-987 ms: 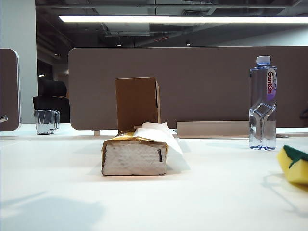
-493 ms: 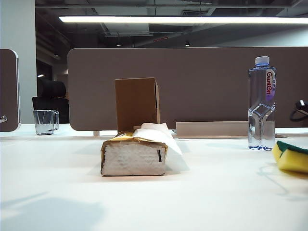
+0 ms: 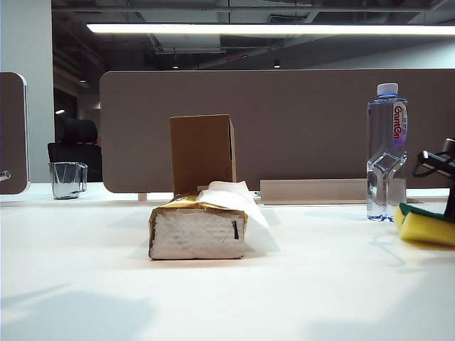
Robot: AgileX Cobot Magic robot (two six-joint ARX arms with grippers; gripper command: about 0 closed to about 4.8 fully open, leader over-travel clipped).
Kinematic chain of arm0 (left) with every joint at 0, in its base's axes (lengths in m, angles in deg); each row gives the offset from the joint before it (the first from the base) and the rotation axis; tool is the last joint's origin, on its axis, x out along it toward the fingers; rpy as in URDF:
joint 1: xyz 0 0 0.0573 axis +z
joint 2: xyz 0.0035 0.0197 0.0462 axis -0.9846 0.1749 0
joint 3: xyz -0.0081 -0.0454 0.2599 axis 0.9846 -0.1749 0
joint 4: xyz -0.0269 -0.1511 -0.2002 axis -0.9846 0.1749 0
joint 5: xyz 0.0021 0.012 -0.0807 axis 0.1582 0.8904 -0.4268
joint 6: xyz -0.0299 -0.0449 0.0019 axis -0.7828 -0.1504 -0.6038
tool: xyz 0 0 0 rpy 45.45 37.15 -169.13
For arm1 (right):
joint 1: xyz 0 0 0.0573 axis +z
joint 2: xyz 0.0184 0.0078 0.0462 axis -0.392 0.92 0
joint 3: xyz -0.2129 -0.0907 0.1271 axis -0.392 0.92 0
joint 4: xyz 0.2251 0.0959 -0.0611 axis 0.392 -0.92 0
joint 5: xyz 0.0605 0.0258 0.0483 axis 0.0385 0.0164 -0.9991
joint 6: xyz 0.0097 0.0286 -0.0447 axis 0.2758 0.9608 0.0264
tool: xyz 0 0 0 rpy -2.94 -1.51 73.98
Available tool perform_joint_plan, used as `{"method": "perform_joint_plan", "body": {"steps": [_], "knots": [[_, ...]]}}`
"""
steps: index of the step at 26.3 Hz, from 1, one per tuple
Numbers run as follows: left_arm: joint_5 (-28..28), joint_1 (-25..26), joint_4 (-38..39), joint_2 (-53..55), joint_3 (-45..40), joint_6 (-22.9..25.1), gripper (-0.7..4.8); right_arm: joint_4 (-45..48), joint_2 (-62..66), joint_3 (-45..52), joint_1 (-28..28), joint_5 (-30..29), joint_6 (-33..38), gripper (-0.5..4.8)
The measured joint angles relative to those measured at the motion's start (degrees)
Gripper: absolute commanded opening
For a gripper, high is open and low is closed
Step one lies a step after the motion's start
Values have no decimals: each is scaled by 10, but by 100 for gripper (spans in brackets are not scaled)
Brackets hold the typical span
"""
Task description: Move the sponge from left to right to wipe the table, avoiding obstacles on the table, and finally reaching the bottle of mineral water.
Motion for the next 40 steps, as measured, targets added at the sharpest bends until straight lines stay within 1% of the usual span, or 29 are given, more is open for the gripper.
{"method": "perform_joint_plan", "body": {"steps": [4,11,18,19,22,23,29,31,32,37,40], "knots": [[0,0,-1,0,0,0,372,7,38,-40,0,3,0,-9],[0,0,-1,0,0,0,372,7,67,-78,0,8,0,-9],[0,0,-1,0,0,0,372,0,70,-85,0,12,0,-5],[0,0,-1,0,0,0,372,0,70,-85,1,12,0,19],[0,0,-1,0,0,0,372,-2,71,-86,0,2,-1,129],[0,0,-1,0,0,0,372,3,71,-86,-1,-4,-1,141],[0,0,-1,0,0,0,372,9,68,-87,-2,-9,6,156],[0,0,-1,0,0,0,372,-3,60,-85,-2,-5,7,195],[0,0,-1,0,0,0,372,-11,55,-84,-2,-2,7,204],[0,0,-1,0,0,-1,372,-48,30,-77,-2,9,7,204],[-1,0,-1,0,0,-9,372,-70,14,-74,-2,17,7,204]]}}
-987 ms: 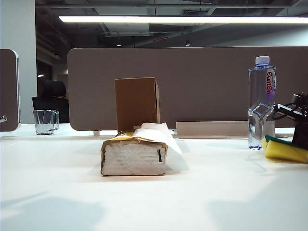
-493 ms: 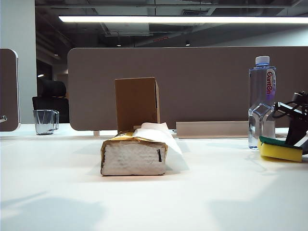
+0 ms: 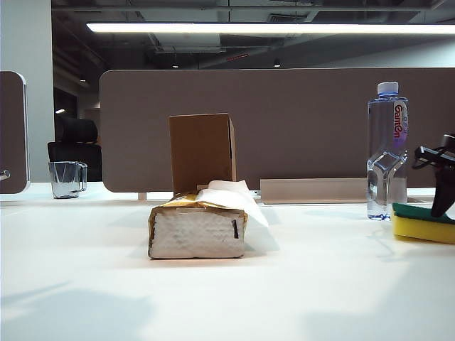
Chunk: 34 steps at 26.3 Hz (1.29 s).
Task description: Move the sponge from left to right to wipe the table, avoiding obstacles on the table, and finally reaching the bottle of mineral water.
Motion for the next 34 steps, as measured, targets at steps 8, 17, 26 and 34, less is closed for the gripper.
{"method": "perform_joint_plan", "body": {"steps": [8,17,26,34], "knots": [[0,0,0,0,0,-2,372,-32,-21,2,0,-4,1,241],[0,0,0,0,0,-2,372,-70,-16,-28,0,-17,3,288],[0,0,0,0,0,-2,372,-103,-14,-92,0,-16,3,282],[0,0,0,0,0,-2,372,-139,-22,-116,0,-14,3,105]]}}
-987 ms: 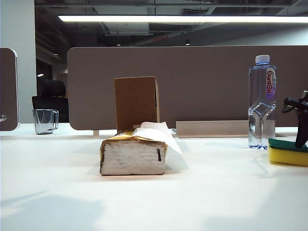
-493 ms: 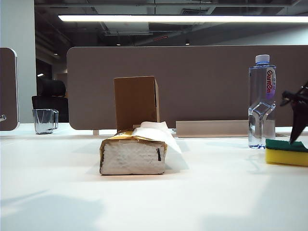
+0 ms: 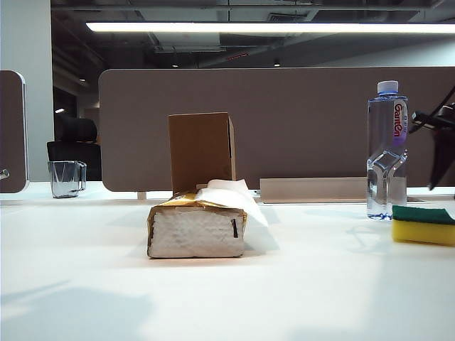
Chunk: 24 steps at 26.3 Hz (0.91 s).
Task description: Move the sponge from left to right to wipe the table, avoiding obstacles on the table, and finally reaching the bottle of mineral water.
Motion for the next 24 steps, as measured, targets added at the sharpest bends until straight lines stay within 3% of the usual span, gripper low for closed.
{"method": "perform_joint_plan", "body": {"steps": [5,8,12,17,24], "knots": [[0,0,0,0,0,0,372,-7,-28,0,0,13,-4,-9],[0,0,0,0,0,0,372,-7,-67,0,0,14,-14,-8],[0,0,0,0,0,0,372,-24,-113,0,0,14,-16,94],[0,0,-5,0,0,0,372,-74,-158,-1,0,12,-18,102],[33,0,-22,0,0,21,372,-124,-238,-1,0,-29,-30,181]]}}
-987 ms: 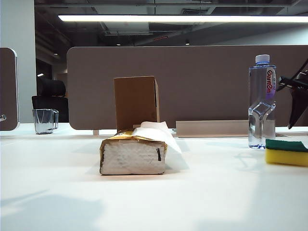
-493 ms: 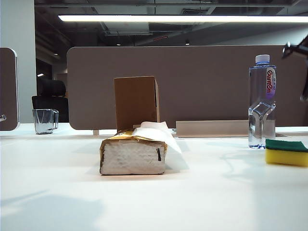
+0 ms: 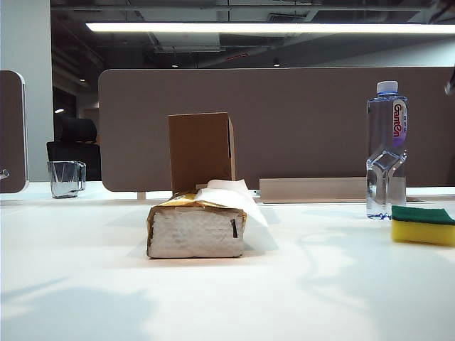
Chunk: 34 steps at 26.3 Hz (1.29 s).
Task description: Move the sponge from left to right to wipe the table, avoiding obstacles on the table, and finally reaching the bottle of mineral water.
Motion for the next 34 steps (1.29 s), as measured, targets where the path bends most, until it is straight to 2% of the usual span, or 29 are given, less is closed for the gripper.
{"method": "perform_joint_plan", "body": {"steps": [4,9,16,24,27,34], "knots": [[32,0,-23,0,0,47,371,-20,-40,0,0,-6,-7,181],[42,0,-60,1,0,59,370,-27,-105,16,0,-8,-41,179],[89,0,-107,1,0,84,336,-6,-187,82,0,4,-62,175],[145,0,-106,2,-3,113,330,77,-311,221,0,12,-64,165],[149,0,-106,1,-9,113,308,87,-337,246,0,27,-69,137],[183,0,-99,1,-25,120,304,87,-372,270,-1,30,-81,135]]}}
